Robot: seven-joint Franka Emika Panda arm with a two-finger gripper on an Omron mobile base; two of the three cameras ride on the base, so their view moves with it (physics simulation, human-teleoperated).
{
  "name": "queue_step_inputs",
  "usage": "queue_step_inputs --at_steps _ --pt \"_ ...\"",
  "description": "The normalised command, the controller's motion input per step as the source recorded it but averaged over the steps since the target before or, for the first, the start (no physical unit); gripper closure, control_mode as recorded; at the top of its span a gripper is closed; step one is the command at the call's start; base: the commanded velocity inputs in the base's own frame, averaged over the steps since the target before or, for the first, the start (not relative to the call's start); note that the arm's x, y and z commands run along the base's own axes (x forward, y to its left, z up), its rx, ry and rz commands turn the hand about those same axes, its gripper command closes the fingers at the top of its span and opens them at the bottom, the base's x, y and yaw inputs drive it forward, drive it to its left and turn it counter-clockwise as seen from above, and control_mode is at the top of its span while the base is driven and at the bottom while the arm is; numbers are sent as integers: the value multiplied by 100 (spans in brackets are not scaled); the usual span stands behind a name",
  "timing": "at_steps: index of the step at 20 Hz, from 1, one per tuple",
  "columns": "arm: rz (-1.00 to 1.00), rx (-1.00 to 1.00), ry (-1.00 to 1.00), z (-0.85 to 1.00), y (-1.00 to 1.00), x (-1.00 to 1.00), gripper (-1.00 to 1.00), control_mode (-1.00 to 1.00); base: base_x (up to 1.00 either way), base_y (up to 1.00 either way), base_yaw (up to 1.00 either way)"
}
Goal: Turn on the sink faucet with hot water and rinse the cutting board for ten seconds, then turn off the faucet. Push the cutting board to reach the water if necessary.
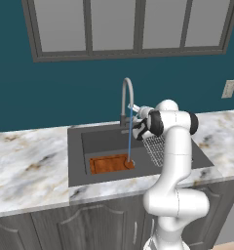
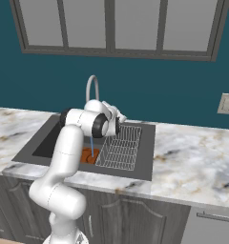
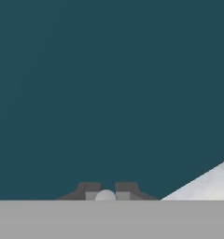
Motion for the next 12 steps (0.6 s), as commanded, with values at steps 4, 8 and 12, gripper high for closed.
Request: queue_step_inputs --at_steps 4,8,12 --pt "0 0 0 0 0 0 100 -100 0 0 0" --pt "0 0 0 0 0 0 100 -100 0 0 0" --pt "0 0 0 0 0 0 100 -100 0 0 0"
